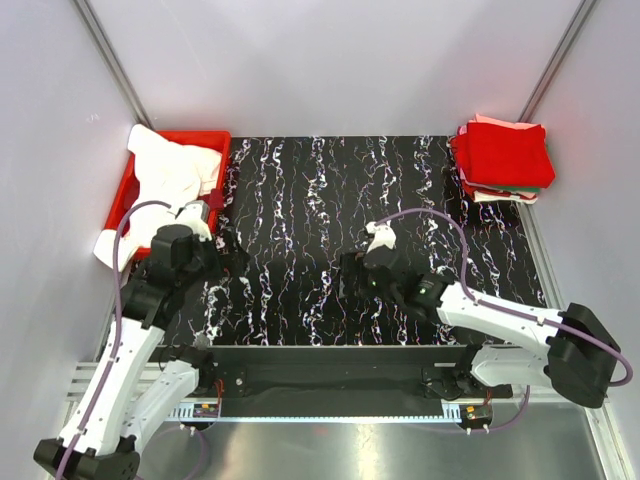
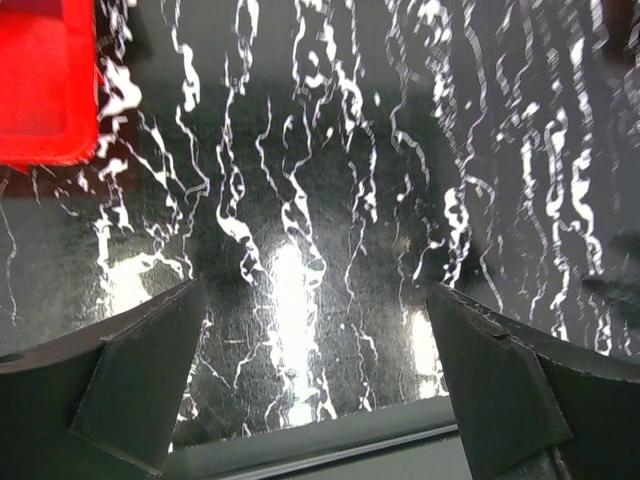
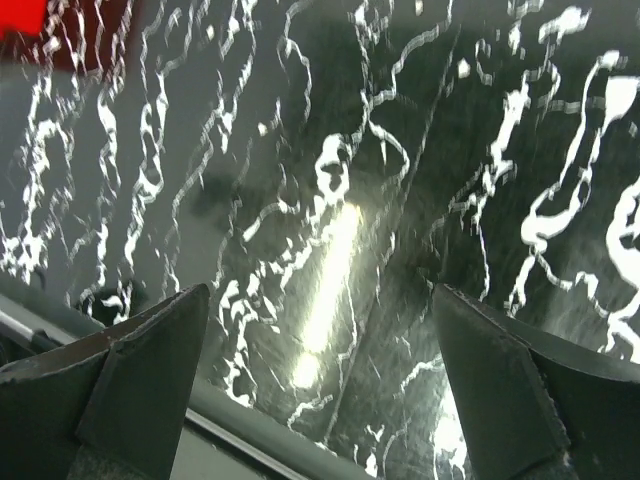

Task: Fold and stack the t-shirts
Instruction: Reset both grippers

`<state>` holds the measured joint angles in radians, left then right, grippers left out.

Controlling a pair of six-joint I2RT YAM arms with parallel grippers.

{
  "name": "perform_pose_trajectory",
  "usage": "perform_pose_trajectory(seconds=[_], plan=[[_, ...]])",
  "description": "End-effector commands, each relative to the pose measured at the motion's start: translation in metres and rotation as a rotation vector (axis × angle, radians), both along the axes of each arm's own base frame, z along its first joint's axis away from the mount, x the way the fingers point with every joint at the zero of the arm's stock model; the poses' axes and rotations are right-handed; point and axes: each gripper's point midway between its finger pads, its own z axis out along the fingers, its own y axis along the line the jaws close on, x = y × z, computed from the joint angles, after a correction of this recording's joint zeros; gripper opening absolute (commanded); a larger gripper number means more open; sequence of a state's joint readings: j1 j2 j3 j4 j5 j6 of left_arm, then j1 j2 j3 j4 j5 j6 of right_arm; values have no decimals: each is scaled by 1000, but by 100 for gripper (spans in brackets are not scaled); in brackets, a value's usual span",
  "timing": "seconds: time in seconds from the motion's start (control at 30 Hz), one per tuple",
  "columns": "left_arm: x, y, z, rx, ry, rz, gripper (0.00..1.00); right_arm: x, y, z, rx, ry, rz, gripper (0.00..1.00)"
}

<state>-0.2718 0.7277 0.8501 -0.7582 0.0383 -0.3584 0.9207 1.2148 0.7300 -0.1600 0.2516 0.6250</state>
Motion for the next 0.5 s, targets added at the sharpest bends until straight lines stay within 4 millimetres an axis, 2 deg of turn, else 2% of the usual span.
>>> perform_pose_trajectory(seconds=[0.0, 0.13, 0.27, 0.33, 0.47], plan=[[5, 4, 22, -12, -110, 29, 99, 9, 2, 20, 113, -84, -77, 100], [4, 12, 29, 0, -145, 60, 99, 9, -5, 19, 78, -87, -97, 100], [2, 12, 31, -3, -157, 61, 99, 3, -2, 14, 127, -78, -78, 100], [1, 13, 33, -4, -167, 64, 99, 4, 2, 22, 172, -96, -76, 100], [0, 15, 35, -4, -183, 74, 99, 5, -1, 23, 187, -90, -105, 100]])
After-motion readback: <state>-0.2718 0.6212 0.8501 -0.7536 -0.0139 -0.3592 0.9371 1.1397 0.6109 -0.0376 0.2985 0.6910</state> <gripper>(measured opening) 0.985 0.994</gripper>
